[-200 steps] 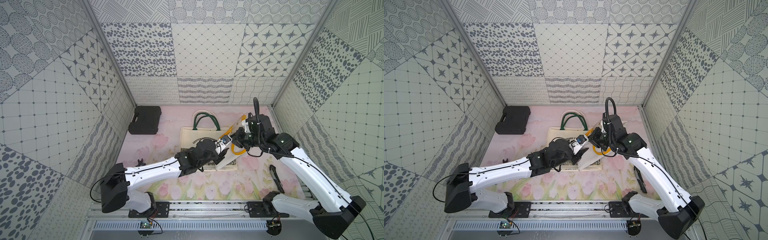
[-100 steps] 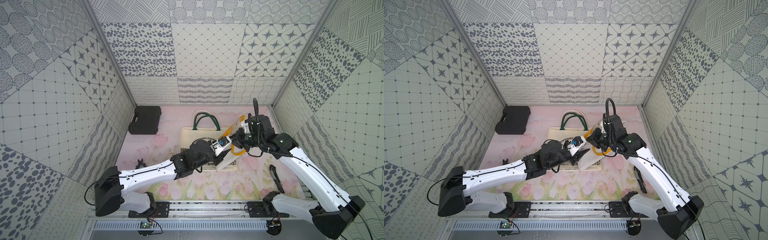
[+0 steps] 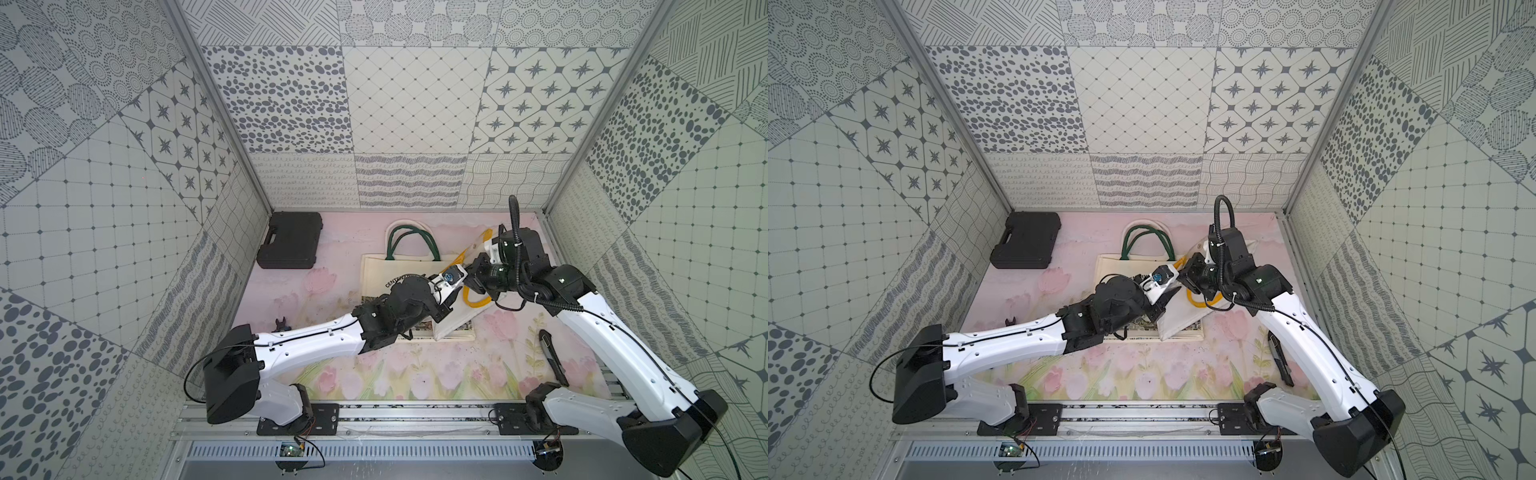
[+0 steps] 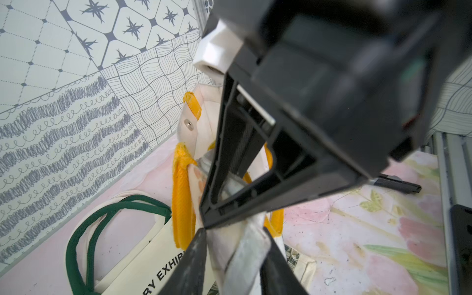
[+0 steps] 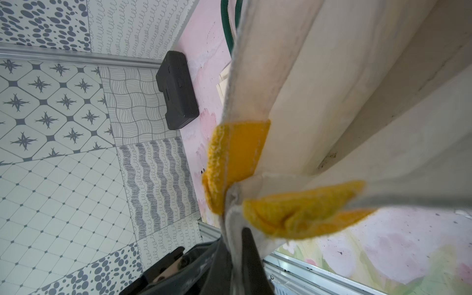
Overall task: Put away the canvas bag
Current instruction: Press the canvas bag.
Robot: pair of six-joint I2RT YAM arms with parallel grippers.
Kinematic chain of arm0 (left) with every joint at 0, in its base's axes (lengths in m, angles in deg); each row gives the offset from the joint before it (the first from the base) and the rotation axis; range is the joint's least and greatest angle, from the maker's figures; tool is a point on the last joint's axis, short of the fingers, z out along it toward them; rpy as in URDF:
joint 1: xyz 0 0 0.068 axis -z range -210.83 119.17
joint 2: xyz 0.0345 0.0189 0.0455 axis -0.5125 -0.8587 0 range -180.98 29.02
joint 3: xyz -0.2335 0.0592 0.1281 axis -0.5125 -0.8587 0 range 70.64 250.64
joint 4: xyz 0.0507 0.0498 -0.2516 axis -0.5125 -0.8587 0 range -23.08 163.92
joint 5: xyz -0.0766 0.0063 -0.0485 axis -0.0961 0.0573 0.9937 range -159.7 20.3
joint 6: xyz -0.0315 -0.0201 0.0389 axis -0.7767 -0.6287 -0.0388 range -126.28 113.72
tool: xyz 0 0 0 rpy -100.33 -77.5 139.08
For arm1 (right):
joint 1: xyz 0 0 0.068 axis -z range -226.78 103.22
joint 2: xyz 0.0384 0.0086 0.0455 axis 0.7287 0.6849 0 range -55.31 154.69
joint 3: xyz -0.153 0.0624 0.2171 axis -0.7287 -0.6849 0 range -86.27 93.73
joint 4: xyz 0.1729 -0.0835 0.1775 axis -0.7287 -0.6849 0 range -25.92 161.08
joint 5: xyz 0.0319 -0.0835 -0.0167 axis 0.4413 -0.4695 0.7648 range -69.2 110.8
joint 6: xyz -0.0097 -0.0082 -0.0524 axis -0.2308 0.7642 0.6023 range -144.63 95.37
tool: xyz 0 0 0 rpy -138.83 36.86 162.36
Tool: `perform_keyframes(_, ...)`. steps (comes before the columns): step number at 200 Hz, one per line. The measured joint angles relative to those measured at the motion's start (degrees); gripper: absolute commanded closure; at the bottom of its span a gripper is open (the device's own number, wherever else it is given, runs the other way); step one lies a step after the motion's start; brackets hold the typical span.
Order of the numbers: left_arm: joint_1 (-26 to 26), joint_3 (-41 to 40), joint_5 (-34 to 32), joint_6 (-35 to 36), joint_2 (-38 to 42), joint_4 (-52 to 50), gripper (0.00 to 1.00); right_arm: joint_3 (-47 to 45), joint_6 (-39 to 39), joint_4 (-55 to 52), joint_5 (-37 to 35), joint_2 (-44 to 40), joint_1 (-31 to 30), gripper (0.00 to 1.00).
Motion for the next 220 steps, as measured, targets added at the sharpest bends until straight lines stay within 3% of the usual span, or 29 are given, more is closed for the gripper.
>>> perform_keyframes(34, 0.0, -1.3, -2.0, 0.0, 0.4, -0.5, 0.59, 2.3, 0.2, -0.8, 2.1, 1.3, -0.2, 1.00)
perform_keyframes(50, 0.0, -1.4, -2.6, -0.1, 0.4, -1.0, 0.74, 3.0, 0.2, -0.9, 2.8, 1.3, -0.2, 1.00)
perform_keyframes(64, 0.0, -1.4, -3.5, 0.1, 0.4, -1.0, 1.00, 3.3, 0.3, -1.3, 3.2, 1.3, -0.2, 0.99)
perform_keyframes(84, 0.0, -1.4, -4.1, 0.9, 0.7, -1.0, 1.00, 3.3, 1.2, -1.1, 4.0, 1.3, 0.0, 0.80)
perform_keyframes(113, -0.2, -2.6, -3.2, 1.8, 3.9, -2.7, 1.00, 4.0, 7.5, -0.3, 8.8, 1.1, 3.3, 0.70)
perform_keyframes(134, -2.9, -4.4, 2.4, 2.2, 8.5, -5.5, 1.00, 6.3, 16.2, -2.1, 11.0, 1.0, 8.6, 0.66)
perform_keyframes(155, -7.5, -5.6, 9.5, 2.2, 13.1, -8.7, 1.00, 10.4, 26.3, -5.6, 7.8, 1.0, 12.3, 0.64)
perform_keyframes(187, -15.1, -5.2, 22.7, 3.2, 15.5, -13.6, 1.00, 11.8, 37.0, -7.0, 3.3, -0.3, 12.6, 0.67)
perform_keyframes(220, -22.9, -2.1, 40.7, 5.6, 11.8, -17.2, 1.00, 6.8, 48.3, -3.1, 3.1, -3.7, 12.6, 0.69)
